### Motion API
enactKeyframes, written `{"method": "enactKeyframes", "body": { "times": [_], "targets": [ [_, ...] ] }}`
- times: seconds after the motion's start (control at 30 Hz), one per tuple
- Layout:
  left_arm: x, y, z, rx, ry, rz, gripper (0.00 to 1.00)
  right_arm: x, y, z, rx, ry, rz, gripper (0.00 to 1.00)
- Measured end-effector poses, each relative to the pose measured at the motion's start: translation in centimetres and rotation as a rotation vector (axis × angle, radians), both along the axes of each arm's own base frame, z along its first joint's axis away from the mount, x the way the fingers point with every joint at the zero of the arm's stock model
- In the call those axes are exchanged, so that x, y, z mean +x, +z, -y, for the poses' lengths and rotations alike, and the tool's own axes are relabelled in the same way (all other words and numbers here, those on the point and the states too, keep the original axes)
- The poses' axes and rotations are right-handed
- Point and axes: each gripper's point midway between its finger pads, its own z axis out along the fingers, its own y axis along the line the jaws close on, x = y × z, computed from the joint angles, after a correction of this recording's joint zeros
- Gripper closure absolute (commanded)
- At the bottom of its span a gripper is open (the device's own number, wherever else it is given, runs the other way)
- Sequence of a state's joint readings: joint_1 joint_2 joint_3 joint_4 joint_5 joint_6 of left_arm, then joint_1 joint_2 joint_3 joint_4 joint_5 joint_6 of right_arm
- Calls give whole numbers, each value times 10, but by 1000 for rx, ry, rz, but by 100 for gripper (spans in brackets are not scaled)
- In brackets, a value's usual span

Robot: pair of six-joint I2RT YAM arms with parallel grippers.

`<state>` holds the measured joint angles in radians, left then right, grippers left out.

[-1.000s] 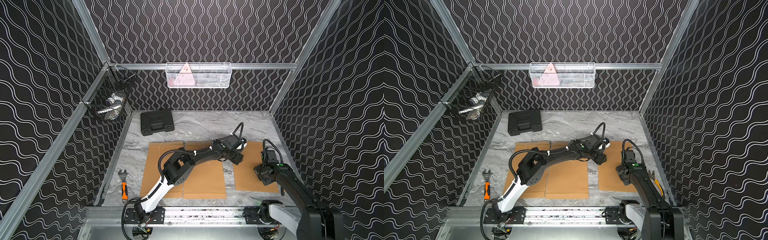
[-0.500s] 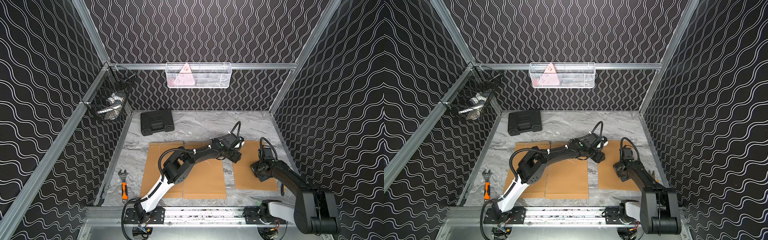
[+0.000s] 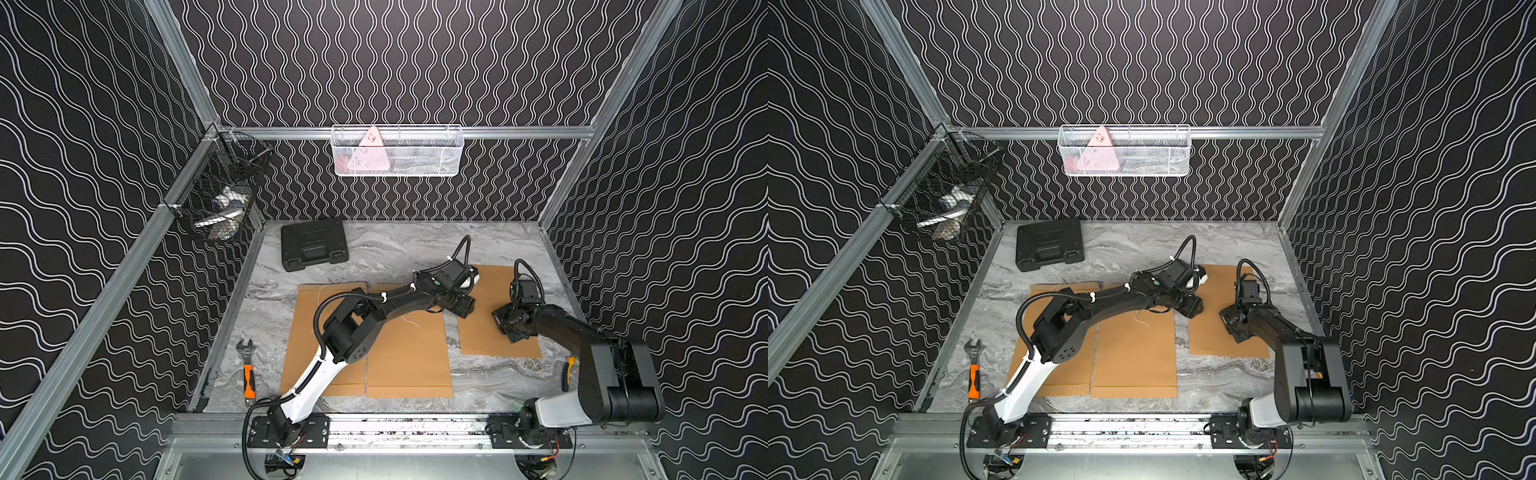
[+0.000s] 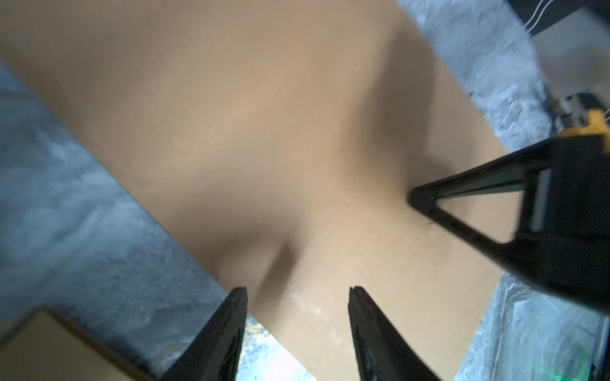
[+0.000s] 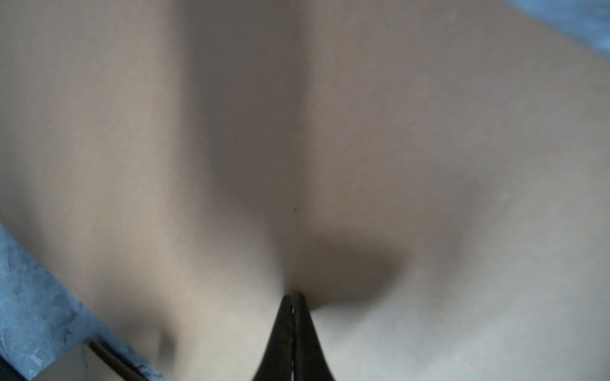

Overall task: Open the file bag
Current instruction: Pick up the file bag from the center of the board.

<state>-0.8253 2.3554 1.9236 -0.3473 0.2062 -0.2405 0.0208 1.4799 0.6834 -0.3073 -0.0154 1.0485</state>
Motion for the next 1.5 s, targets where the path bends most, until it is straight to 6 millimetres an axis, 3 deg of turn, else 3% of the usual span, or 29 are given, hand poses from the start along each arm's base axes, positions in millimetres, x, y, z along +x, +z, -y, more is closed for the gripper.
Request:
{"method": "enactKeyframes", "body": {
  "times": [0.13, 0.3, 0.4, 0.53, 0.63, 0.7, 0.8, 0.93, 1.07, 1.23, 1.5],
  "targets": [
    [22, 13, 4, -50, 18, 35, 45, 8, 2, -4, -5, 26, -3, 100],
    [47, 11, 12, -90, 44, 44, 48, 15, 15, -5, -17, 49, 20, 100],
    [54, 11, 20, -114, 38, 58, 65, 22, 28, -5, -26, 62, 51, 100],
    [55, -3, 25, -120, 33, 44, 88, 19, 48, -2, -45, 65, 84, 99],
    [56, -14, 25, -114, 38, 30, 95, 9, 65, 1, -62, 58, 109, 85],
    [56, -20, 24, -112, 51, 15, 99, -1, 75, 5, -78, 47, 120, 68],
    [58, -25, 21, -94, 72, 24, 100, -22, 84, 10, -98, 31, 122, 49],
    [59, -39, 13, -50, 105, 29, 100, -49, 92, 15, -102, -5, 137, 32],
    [62, -42, 12, -54, 137, 50, 100, -69, 89, 14, -71, -44, 148, 26],
    [64, -42, 10, -60, 179, 69, 100, -87, 63, 3, 21, -86, 107, 26],
    [67, -44, 0, -47, 236, 92, 100, -96, 30, -10, 129, -148, 48, 26]
  ]
}}
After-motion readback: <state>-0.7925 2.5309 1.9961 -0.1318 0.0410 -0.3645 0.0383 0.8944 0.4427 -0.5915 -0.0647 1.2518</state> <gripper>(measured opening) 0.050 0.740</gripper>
